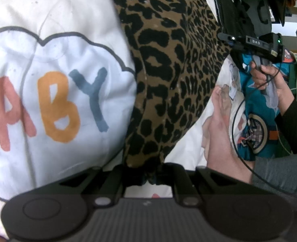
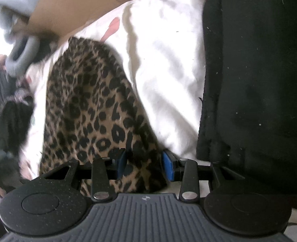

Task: Fold clothes

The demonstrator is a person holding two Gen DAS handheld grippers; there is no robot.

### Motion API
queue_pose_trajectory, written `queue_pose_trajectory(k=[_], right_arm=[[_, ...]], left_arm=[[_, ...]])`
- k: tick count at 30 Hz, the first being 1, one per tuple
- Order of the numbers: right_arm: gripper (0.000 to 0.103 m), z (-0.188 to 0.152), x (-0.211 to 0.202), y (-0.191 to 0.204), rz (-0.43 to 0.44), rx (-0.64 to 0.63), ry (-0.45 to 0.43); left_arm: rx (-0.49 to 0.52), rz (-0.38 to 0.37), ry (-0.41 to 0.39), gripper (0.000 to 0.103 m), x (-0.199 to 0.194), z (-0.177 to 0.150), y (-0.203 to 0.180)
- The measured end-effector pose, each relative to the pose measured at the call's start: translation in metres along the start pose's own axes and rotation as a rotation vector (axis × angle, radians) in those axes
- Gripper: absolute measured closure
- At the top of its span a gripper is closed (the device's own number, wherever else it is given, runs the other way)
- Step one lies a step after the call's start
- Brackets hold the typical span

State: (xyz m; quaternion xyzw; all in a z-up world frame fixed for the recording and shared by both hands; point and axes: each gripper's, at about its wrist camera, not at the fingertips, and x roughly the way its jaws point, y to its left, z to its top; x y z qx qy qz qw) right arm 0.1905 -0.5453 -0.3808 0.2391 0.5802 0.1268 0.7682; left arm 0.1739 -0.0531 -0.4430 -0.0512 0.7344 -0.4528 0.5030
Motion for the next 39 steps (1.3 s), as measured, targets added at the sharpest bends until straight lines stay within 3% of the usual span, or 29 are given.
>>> queue_pose_trajectory(k=[2, 4, 10, 17, 29, 34, 39], right_arm=[[0.086, 0.003, 0.001, -0.002, 0.017, 0.020, 0.004], [0.096, 0.005, 0.003, -0.004, 0.034, 0.040, 0.009], [0.098, 0.004, -0.009, 0.009, 0.036, 0.066, 0.003], [0.098, -0.006, -0.025, 0.026, 0.107, 0.087, -0.011], [0.099, -0.051, -0.011, 0.060, 0.274, 0.164, 0.057], [0.099, -0.070, 0.011, 0.085, 0.325, 0.140, 0.117], [0.099, -0.080, 0.029, 0.104, 0.317, 0.088, 0.183]], left_arm=[[0.006, -0.007, 0.004, 0.095, -0.003, 0.000, -0.002], [0.018, -0.017, 0.007, 0.095, -0.010, 0.000, -0.005], [0.056, -0.020, -0.012, 0.096, -0.044, -0.002, -0.018], [0.053, 0.017, -0.049, 0.096, -0.092, 0.000, -0.020], [0.021, 0.156, -0.143, 0.097, -0.194, -0.014, -0.019], [0.015, 0.217, -0.143, 0.097, -0.203, -0.020, -0.009], [-0.032, 0.250, -0.131, 0.097, -0.185, -0.022, 0.017]])
